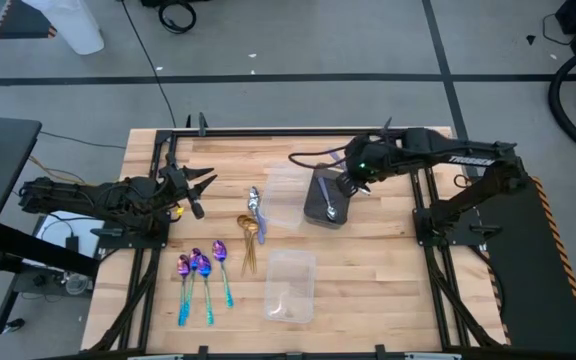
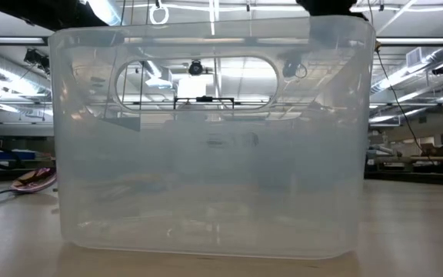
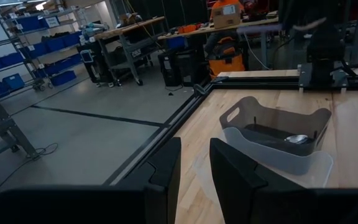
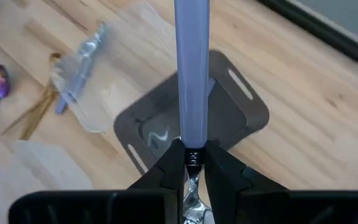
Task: Sort silverware by color (type)
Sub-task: Put the purple spoon into the black bin
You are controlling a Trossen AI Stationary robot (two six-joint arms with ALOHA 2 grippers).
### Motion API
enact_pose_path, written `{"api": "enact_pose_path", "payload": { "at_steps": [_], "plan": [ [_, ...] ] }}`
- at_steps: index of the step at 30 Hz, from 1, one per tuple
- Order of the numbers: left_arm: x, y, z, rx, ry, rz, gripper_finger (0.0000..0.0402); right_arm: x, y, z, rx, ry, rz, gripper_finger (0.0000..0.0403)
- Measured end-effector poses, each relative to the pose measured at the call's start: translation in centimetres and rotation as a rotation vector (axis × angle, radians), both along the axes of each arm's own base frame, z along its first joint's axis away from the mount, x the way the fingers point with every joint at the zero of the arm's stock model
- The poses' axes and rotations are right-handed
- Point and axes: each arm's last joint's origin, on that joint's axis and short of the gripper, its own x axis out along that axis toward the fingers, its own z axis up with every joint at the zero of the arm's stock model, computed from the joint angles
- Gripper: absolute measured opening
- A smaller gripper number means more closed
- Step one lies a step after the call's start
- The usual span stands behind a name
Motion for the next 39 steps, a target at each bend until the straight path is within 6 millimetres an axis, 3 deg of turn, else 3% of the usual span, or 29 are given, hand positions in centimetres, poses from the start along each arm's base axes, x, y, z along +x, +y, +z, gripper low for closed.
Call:
{"api": "enact_pose_path", "payload": {
  "at_steps": [8,39],
  "plan": [
    [0.0,0.0,0.0,0.000,0.000,0.000,0.0094,0.8,0.0,-3.7,0.064,0.003,-0.080,0.0053],
    [0.0,0.0,0.0,0.000,-0.001,0.000,0.0094,2.0,-1.2,-11.8,0.001,-0.115,-0.202,0.0053]
  ]
}}
